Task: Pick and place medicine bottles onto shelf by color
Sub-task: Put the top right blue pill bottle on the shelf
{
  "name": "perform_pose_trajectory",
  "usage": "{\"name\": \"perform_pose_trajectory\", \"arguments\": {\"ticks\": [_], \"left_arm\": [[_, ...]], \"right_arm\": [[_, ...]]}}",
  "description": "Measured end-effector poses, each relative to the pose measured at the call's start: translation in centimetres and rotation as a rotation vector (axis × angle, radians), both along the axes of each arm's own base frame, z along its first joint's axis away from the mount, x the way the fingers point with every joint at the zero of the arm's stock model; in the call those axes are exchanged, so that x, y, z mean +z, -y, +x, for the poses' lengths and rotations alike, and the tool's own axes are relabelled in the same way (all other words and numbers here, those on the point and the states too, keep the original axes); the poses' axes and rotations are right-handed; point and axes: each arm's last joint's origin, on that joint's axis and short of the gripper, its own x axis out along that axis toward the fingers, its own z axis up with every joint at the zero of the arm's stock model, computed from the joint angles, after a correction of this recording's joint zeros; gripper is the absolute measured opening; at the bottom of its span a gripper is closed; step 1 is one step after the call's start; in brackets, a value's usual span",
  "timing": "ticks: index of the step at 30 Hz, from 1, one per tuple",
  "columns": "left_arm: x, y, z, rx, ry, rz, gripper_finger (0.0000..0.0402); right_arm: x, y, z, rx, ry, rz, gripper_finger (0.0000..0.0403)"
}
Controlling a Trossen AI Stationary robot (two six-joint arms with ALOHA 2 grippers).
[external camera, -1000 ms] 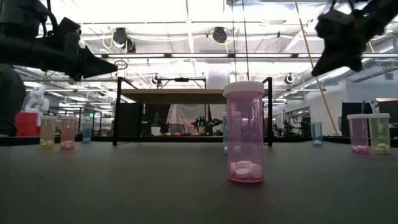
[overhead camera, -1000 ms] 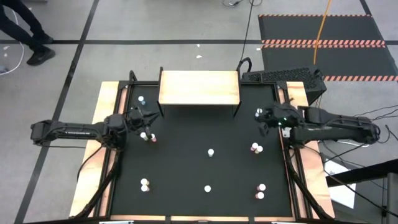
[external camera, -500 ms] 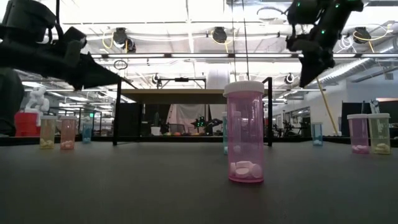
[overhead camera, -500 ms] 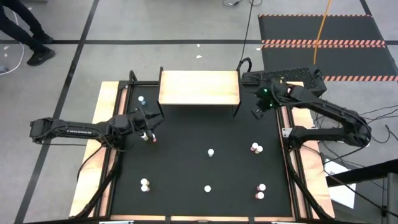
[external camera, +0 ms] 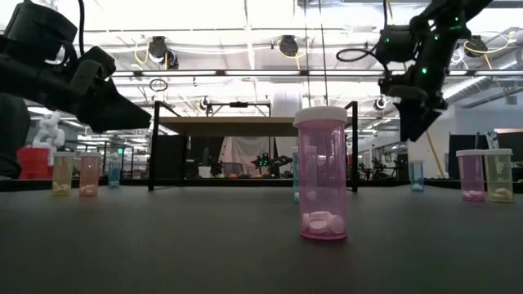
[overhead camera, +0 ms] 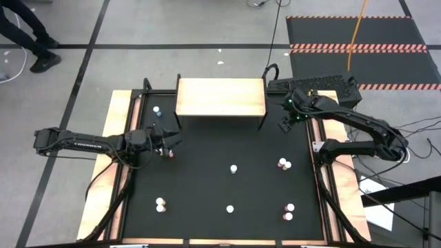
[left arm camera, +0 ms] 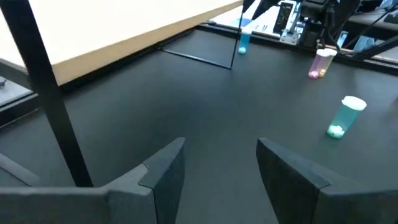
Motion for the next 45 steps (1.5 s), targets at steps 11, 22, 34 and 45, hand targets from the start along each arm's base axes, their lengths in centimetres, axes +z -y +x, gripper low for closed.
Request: {"name": "perform_pose_trajectory", "arguments": {"ticks": [11, 22, 34, 45], "left_arm": [[0.0, -0.1, 0.0, 0.016, -0.003, 0.012, 0.0200], [0.1, -0.1, 0.0, 0.042, 0.003, 0.033, 0.0200], [0.2, -0.1, 0.0, 0.040, 0.005, 0.044, 0.0200], [0.2, -0.1, 0.0, 0.040, 0.005, 0.044, 0.0200]], "right_arm": [[-3.2, 0.3, -1.0, -0.056, -0.002, 0.004, 0.0278], [-3.7, 0.6, -1.4, -0.030, 0.030, 0.022, 0.0216], [-3.6, 0.8, -1.5, -0.020, 0.062, 0.050, 0.0141], [-3.7, 0.8, -1.6, -0.020, 0.058, 0.053, 0.0112]]}}
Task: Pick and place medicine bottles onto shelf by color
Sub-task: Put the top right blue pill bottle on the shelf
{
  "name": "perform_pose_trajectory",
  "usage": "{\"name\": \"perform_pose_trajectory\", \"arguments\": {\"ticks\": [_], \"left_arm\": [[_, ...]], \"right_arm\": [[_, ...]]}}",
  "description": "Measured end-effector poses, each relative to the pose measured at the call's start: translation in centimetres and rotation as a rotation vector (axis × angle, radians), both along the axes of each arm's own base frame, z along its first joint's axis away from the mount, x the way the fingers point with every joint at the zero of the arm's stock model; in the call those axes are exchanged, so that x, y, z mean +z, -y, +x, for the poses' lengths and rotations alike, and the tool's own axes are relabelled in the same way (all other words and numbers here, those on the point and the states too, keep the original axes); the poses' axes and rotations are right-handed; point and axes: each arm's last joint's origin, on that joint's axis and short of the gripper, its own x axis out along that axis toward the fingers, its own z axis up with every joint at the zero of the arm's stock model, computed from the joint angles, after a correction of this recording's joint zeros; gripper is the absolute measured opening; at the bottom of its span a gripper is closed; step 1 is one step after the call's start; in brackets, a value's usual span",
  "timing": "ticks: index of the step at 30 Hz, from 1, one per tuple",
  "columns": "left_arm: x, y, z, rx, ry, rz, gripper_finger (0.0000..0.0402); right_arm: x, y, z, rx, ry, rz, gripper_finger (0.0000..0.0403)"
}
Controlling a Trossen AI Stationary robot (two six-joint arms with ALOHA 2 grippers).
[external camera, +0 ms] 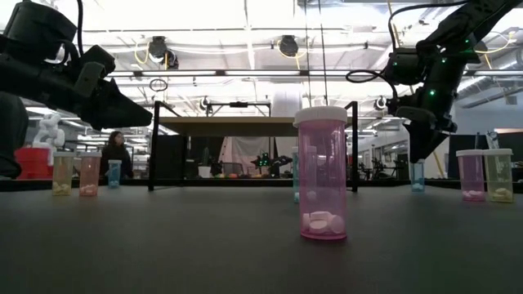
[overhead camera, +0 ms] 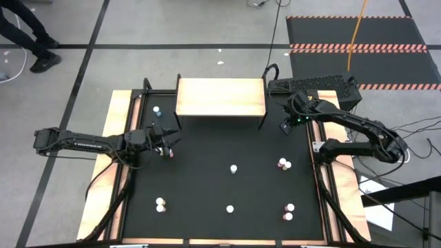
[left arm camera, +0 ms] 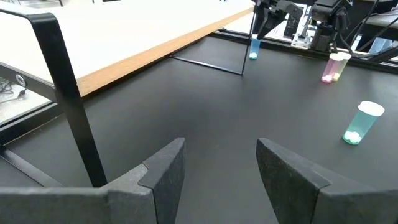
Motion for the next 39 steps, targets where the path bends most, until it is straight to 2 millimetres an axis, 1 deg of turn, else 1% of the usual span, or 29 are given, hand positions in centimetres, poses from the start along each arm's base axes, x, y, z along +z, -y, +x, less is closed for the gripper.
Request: {"name": "perform_pose_trajectory", "arguments": {"ticks": [11, 14, 19, 23, 29, 33, 39], "left_arm": [[0.1, 0.0, 0.0, 0.000, 0.017, 0.001, 0.0200], [0.2, 0.0, 0.0, 0.000, 0.019, 0.001, 0.0200], [0.2, 0.0, 0.0, 0.002, 0.019, 0.001, 0.0200], [0.2, 0.0, 0.0, 0.004, 0.019, 0.002, 0.0200], [0.2, 0.0, 0.0, 0.003, 0.017, 0.007, 0.0200], [0.2, 0.0, 0.0, 0.002, 0.015, 0.010, 0.0200], [0.2, 0.0, 0.0, 0.000, 0.012, 0.018, 0.0200]], "right_arm": [[0.1, 0.0, 0.0, 0.007, -0.001, -0.003, 0.0111], [0.9, 0.1, 0.1, -0.003, 0.010, -0.009, 0.0111], [4.0, 0.7, 0.6, -0.013, 0.015, -0.048, 0.0111], [7.6, 1.1, 0.7, -0.034, -0.009, -0.118, 0.0111], [13.5, 2.1, 1.1, -0.046, -0.014, -0.250, 0.0111], [16.8, 3.7, 2.3, -0.031, -0.010, -0.289, 0.0111], [19.5, 7.3, 5.5, 0.040, -0.048, -0.303, 0.0111]]}}
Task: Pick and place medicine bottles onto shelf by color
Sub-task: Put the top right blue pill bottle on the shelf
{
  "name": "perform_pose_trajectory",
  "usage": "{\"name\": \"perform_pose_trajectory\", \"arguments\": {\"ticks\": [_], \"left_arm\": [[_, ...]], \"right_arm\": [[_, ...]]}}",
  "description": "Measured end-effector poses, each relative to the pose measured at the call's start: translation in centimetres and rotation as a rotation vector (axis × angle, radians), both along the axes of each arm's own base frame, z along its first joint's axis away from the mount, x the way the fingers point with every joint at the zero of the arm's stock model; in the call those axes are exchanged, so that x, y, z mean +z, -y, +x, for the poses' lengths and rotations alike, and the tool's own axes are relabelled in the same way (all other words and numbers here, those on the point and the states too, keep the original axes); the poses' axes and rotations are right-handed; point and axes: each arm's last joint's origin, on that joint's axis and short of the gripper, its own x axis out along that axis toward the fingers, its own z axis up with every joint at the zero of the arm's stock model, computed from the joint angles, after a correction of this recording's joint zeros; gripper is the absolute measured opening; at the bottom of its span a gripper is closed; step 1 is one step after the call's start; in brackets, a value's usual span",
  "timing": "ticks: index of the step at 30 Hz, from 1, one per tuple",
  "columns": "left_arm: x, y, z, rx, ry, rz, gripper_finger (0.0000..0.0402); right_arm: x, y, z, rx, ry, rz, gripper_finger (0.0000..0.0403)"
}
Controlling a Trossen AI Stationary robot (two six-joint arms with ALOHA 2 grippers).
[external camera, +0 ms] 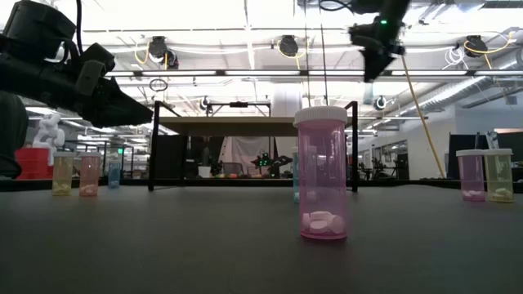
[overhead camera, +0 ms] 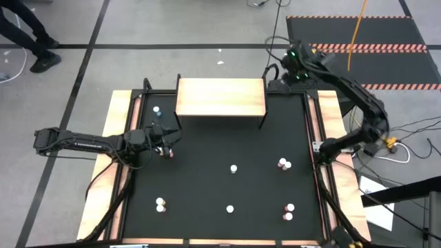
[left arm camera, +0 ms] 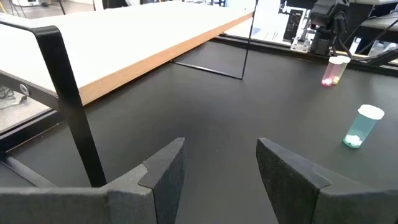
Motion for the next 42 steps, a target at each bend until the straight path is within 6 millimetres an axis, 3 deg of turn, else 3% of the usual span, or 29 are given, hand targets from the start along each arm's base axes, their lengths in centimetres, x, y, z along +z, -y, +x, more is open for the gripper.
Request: {"name": "perform_pose_trajectory", "arguments": {"ticks": [6, 10, 23, 36, 42], "left_arm": [[0.0, 0.0, 0.0, 0.000, 0.000, 0.000, 0.0200], [0.0, 0.0, 0.0, 0.000, 0.000, -0.001, 0.0200], [0.2, 0.0, 0.0, 0.000, 0.020, 0.003, 0.0200], [0.2, 0.0, 0.0, -0.001, 0.020, 0.009, 0.0200], [0.2, 0.0, 0.0, -0.001, 0.019, 0.010, 0.0200]], "right_arm": [[1.4, 3.3, 3.1, 0.058, -0.014, -0.027, 0.0111], [1.3, 4.5, 4.6, 0.116, 0.040, 0.011, 0.0111], [-2.3, 5.9, 9.4, 0.228, 0.014, 0.074, 0.0111], [-3.2, 5.0, 9.3, 0.231, -0.067, 0.176, 0.0112], [-3.1, 5.0, 9.7, 0.255, -0.014, 0.190, 0.0112]]}}
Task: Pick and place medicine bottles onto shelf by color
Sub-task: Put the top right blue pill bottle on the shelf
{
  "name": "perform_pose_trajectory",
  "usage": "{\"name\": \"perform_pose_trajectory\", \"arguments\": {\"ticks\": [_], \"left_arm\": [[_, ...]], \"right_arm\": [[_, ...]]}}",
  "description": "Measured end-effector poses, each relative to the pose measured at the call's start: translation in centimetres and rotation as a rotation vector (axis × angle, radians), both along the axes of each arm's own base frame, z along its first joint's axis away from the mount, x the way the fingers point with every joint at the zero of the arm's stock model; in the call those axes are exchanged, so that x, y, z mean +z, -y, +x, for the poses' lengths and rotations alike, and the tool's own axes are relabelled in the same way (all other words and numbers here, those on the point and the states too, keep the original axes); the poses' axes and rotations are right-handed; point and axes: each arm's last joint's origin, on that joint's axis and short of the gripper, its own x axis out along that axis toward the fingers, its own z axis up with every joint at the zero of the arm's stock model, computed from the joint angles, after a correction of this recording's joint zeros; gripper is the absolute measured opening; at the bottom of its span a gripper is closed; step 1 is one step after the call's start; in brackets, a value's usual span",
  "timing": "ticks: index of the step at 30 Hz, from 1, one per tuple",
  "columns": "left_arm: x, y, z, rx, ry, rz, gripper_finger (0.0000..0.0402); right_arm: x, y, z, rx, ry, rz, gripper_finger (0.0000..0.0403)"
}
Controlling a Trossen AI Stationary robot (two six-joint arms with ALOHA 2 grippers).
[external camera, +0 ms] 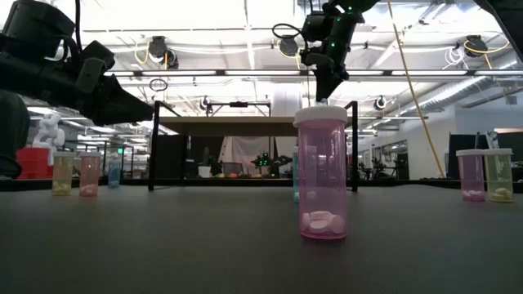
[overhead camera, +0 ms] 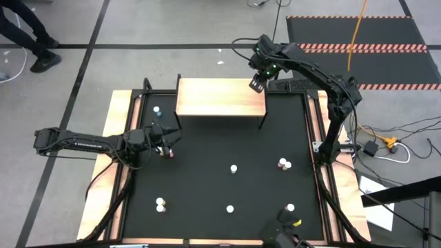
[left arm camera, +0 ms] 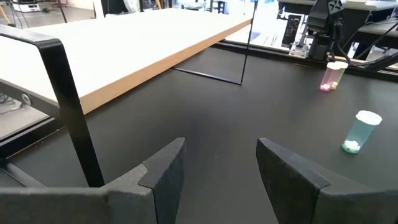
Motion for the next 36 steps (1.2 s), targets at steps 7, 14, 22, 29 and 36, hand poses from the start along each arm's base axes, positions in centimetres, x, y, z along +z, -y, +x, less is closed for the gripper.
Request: {"name": "perform_pose_trajectory", "arguments": {"ticks": [7, 14, 22, 29, 36], "left_arm": [[0.0, 0.0, 0.0, 0.000, -0.001, -0.001, 0.0200], [0.0, 0.0, 0.0, 0.001, 0.001, -0.006, 0.0200], [0.0, 0.0, 0.0, 0.001, 0.001, -0.006, 0.0200], [0.0, 0.0, 0.0, 0.001, 0.000, -0.005, 0.0200], [0.0, 0.0, 0.0, 0.000, -0.001, -0.004, 0.0200]], "right_arm": [[0.1, 0.1, 0.2, -0.003, 0.018, -0.012, 0.0112], [0.1, -0.1, 0.3, -0.006, 0.020, -0.012, 0.0112], [-0.9, -0.1, 0.4, -0.009, -0.003, 0.009, 0.0112], [-1.6, 0.0, 0.5, -0.006, 0.003, 0.007, 0.0112], [-1.6, 0.0, 0.5, -0.002, 0.004, 0.003, 0.0114]]}}
